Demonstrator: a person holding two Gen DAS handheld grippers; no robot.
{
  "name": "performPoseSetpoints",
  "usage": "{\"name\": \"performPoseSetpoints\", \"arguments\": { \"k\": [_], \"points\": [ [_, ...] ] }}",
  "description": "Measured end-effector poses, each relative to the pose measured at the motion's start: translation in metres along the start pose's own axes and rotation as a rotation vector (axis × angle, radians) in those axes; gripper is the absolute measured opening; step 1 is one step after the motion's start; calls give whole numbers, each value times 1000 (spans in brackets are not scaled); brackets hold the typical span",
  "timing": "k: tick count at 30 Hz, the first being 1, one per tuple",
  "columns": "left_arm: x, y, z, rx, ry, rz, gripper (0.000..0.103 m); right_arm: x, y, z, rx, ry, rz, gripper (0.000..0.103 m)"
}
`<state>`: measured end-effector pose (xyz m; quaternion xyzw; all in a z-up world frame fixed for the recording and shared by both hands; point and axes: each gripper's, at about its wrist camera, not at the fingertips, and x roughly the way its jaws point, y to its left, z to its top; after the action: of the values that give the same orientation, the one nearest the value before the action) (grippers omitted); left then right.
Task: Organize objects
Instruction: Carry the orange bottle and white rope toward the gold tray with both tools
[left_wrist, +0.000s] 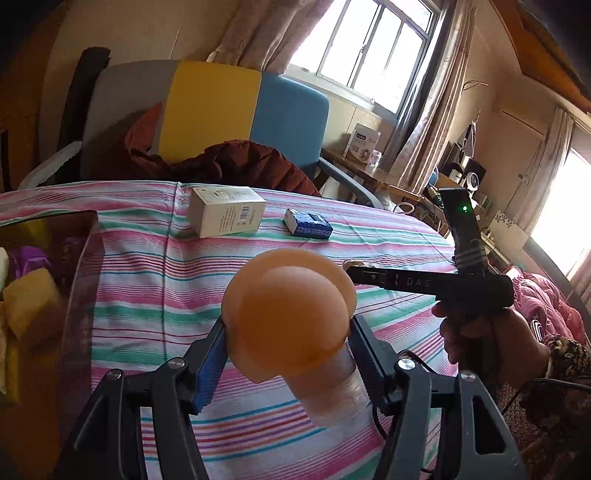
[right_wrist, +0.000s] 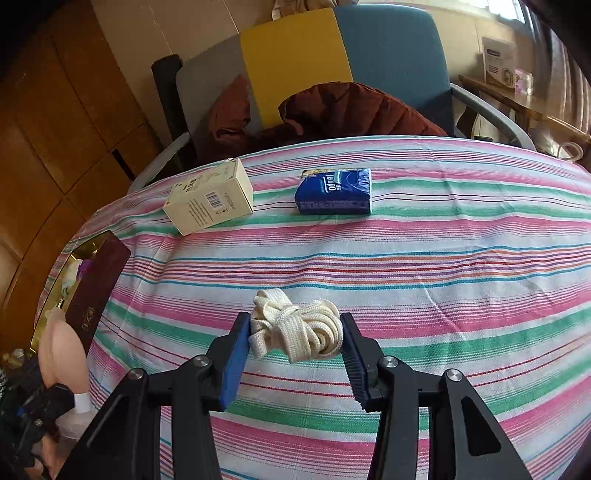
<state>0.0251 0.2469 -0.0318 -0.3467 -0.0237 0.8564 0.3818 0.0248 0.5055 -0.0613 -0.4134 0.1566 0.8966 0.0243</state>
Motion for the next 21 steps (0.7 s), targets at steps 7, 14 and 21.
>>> {"name": "performPoseSetpoints", "arguments": {
  "k": [7, 14, 21],
  "points": [
    [-37, 37, 4, -94, -45, 53, 65, -3, 29, -7, -104, -24, 12, 48],
    [-63, 92, 6, -194, -53, 146, 65, -13, 59, -16, -177, -62, 59, 48],
    [-70, 140, -12, -321, -1, 212, 65, -19, 78, -22, -221, -82, 95, 48]
  ]
}}
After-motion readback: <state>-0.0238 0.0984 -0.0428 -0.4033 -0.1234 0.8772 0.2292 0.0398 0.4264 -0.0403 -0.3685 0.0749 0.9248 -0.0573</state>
